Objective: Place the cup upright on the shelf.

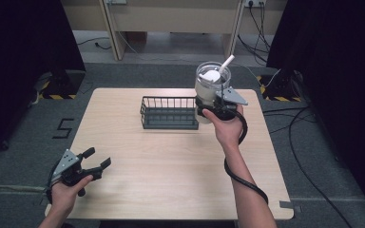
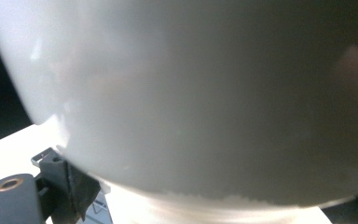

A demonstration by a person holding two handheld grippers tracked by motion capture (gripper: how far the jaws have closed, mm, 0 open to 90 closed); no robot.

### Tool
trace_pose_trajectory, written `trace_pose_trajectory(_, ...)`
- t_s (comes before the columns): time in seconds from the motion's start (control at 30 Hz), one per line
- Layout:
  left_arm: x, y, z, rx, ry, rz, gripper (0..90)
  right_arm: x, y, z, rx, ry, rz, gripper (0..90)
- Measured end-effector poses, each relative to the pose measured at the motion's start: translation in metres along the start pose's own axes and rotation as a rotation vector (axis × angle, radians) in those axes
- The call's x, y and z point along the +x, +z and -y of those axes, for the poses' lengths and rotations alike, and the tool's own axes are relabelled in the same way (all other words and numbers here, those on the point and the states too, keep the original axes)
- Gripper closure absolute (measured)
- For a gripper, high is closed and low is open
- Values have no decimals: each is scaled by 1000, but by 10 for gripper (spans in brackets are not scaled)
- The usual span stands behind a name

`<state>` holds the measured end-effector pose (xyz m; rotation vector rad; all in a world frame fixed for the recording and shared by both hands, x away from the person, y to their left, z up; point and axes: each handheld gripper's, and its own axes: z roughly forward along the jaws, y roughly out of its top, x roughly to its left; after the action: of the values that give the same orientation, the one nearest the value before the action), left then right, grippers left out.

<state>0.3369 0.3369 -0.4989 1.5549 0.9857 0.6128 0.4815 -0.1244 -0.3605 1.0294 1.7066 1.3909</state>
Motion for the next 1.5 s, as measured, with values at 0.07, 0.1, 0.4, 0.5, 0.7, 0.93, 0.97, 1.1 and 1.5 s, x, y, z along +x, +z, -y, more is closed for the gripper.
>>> trace_pose_trajectory(0.07, 0, 0, 0, -1, 0, 1, 144, 2, 3, -3, -1, -5, -5, 112)
trace_pose_trajectory(0.1, 0, 0, 0, -1, 0, 1, 144, 3, 4, -4, 1, -7, -5, 112)
trace_pose_trajectory(0.4, 0, 0, 0, -1, -1, 1, 144, 9, 15, -8, 2, -7, -18, 112)
trace_pose_trajectory(0.5, 0, 0, 0, -1, -2, 1, 144, 10, 18, -8, 4, -8, -19, 111)
trace_pose_trajectory(0.7, 0, 0, 0, -1, -2, 2, 144, 13, 26, -10, 6, -1, -29, 112)
trace_pose_trajectory(0.93, 0, 1, 0, -1, -3, 2, 144, 18, 36, -11, 3, 2, -37, 112)
trace_pose_trajectory(0.97, 0, 1, 0, -1, -4, 2, 144, 18, 36, -11, 3, 2, -37, 112)
trace_pose_trajectory(1.1, 1, 1, 0, -2, -6, 1, 144, 21, 42, -12, 5, 6, -43, 112)
trace_pose_trajectory(1.5, 1, 1, 1, 0, -9, 1, 144, 32, 63, -15, 10, 10, -56, 112)
